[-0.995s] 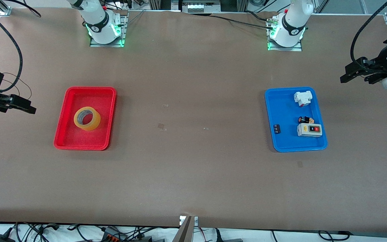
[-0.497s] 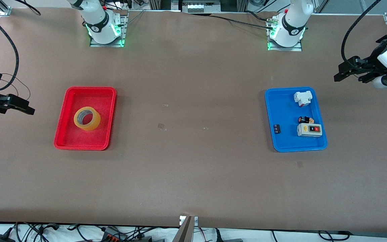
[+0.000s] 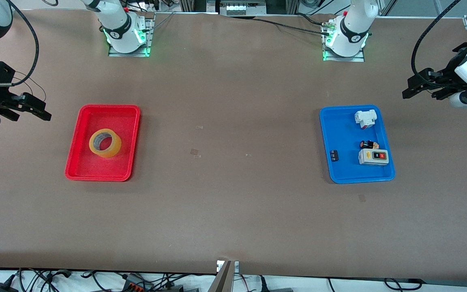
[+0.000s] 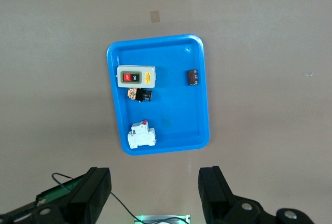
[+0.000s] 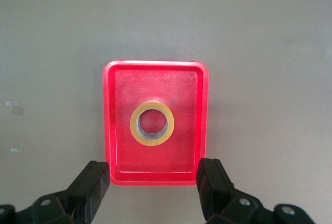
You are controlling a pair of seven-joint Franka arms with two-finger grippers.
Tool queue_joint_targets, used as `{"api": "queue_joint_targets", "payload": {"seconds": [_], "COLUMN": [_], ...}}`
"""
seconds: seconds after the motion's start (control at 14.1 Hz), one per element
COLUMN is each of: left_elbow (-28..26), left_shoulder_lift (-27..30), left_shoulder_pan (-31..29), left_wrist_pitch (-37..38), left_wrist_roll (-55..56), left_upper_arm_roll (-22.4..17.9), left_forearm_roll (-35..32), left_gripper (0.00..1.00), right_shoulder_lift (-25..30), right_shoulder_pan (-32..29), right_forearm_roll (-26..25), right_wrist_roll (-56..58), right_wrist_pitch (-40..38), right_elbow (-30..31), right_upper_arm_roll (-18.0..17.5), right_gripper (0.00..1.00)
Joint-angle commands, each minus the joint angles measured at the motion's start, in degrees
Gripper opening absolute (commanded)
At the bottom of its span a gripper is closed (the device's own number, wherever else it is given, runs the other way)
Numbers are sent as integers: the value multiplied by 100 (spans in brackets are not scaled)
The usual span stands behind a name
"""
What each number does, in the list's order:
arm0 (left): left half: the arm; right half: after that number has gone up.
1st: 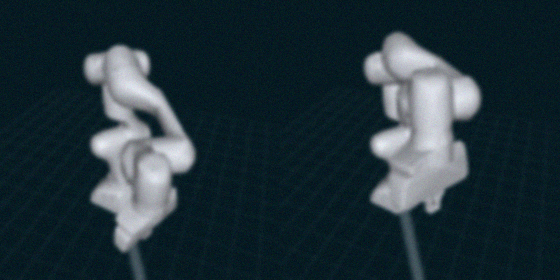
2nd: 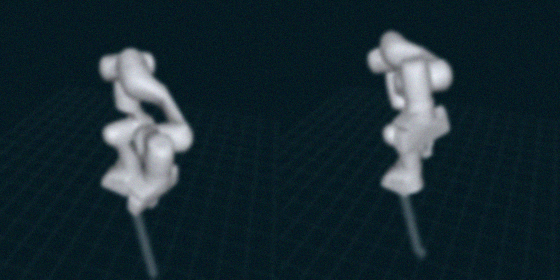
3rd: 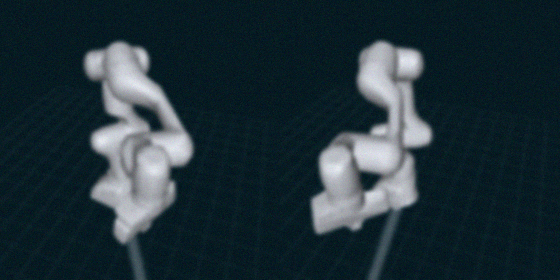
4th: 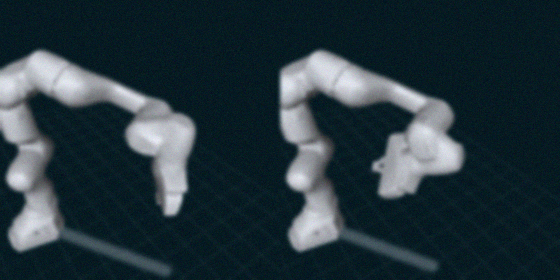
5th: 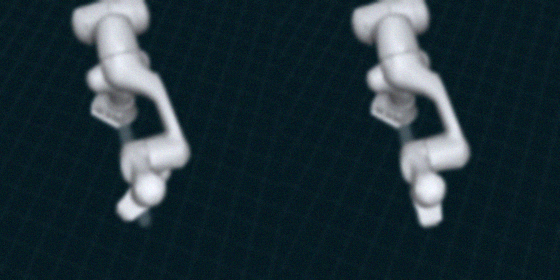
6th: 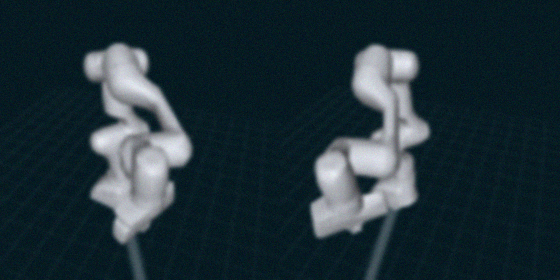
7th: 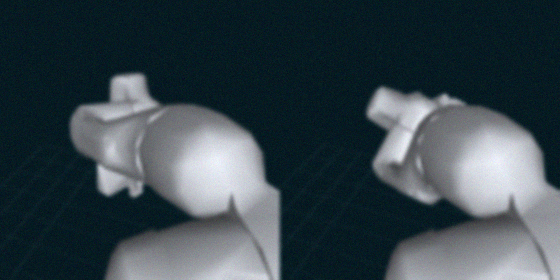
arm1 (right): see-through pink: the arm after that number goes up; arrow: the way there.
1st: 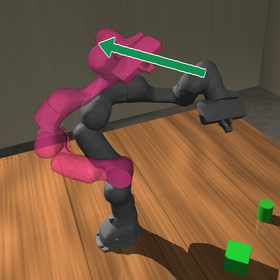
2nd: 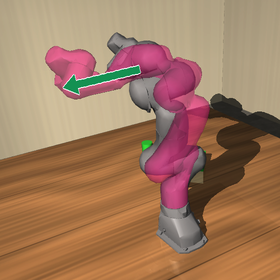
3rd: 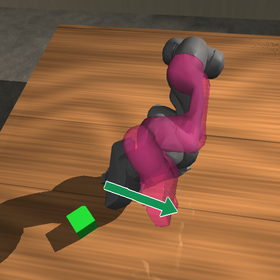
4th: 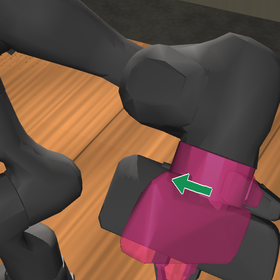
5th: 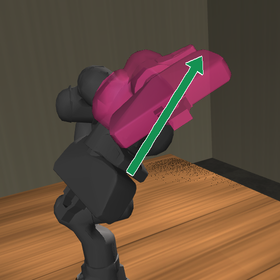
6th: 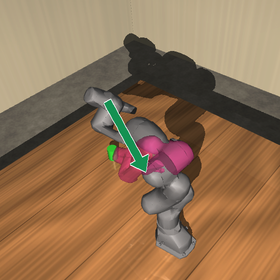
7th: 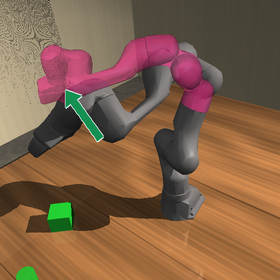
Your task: Place and move tape with both arms
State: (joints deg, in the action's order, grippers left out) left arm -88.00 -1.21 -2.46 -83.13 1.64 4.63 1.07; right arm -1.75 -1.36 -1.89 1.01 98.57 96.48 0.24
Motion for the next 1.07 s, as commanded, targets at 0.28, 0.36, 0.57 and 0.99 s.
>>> {"api": "queue_joint_targets", "payload": {"seconds": [0.28, 0.36, 0.57, 0.99], "left_elbow": [116, 108, 116, 116], "left_shoulder_lift": [-64, -64, -72, -64], "left_shoulder_pan": [-88, -88, -97, -106], "left_wrist_pitch": [104, 112, 130, 174], "left_wrist_roll": [38, 46, 46, 55], "left_upper_arm_roll": [56, 117, 170, 170], "left_forearm_roll": [68, 68, 60, 60], "left_gripper": [100, 100, 100, 100], "right_shoulder_lift": [298, 298, 307, 403], "right_shoulder_pan": [-22, -13, -22, -224], "right_forearm_roll": [110, 102, 101, 110], "right_wrist_roll": [49, 49, 49, 49], "right_wrist_pitch": [-242, -242, -198, -242], "right_elbow": [90, 90, 90, 126], "right_upper_arm_roll": [29, 29, 20, -129], "right_gripper": [100, 100, 100, 100]}}
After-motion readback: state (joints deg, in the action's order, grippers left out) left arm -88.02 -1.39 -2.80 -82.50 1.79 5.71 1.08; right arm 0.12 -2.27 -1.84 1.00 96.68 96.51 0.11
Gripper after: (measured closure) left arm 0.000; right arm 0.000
